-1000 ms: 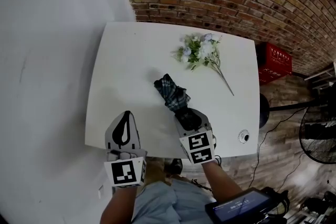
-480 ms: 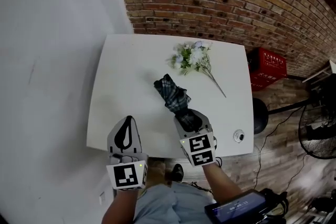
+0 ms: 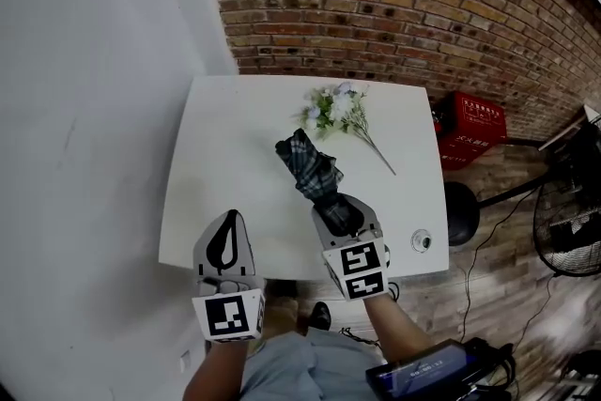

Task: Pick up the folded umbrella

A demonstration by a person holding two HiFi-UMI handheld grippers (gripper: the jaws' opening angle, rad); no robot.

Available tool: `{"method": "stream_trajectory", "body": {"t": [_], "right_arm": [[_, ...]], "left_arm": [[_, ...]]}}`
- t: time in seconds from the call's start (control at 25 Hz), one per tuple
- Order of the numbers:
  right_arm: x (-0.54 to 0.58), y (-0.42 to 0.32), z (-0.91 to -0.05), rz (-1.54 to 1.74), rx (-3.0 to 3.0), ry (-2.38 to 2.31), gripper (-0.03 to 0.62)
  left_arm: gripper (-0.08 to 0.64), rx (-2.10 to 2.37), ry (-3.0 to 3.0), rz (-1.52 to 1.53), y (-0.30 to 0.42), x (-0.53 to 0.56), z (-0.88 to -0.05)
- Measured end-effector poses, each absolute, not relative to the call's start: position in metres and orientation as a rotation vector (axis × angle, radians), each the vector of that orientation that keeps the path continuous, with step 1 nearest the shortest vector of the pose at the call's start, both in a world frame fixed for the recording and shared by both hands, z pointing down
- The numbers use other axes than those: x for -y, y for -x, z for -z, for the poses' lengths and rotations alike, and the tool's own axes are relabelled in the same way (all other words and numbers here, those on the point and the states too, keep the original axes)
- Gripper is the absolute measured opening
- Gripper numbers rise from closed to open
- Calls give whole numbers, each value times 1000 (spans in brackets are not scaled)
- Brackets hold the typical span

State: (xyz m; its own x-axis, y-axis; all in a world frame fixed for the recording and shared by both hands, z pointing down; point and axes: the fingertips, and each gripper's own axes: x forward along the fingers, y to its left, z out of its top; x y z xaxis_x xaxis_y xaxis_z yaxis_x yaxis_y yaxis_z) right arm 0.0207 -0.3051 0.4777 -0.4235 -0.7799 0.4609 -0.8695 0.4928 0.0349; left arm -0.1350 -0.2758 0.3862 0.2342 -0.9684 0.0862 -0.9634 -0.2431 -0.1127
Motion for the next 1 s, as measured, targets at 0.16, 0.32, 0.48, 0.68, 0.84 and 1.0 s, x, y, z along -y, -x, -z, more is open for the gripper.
{"method": "stream_trajectory", "body": {"t": [0.16,0.32,0.48,0.68,0.84,1.0], "right_arm": [[299,-25,-462,-268,2337,-1392,190],[293,-30,-449,-243,2352,-1414,190],[288,-35,-439,-212,2363,-1438,190],[279,-46,-420,-178,2382,-1467,190],[270,-53,-406,-153,2398,-1491,190],[261,-57,-394,-129,2417,-1510,192]], "left_arm": [[8,-1897,2423,208,133,268,-374],[8,-1895,2420,161,129,262,-366],[8,-1865,2400,171,125,257,-356],[8,-1848,2386,150,115,246,-344],[8,-1833,2377,135,108,236,-336],[8,-1819,2358,121,103,226,-324]]}}
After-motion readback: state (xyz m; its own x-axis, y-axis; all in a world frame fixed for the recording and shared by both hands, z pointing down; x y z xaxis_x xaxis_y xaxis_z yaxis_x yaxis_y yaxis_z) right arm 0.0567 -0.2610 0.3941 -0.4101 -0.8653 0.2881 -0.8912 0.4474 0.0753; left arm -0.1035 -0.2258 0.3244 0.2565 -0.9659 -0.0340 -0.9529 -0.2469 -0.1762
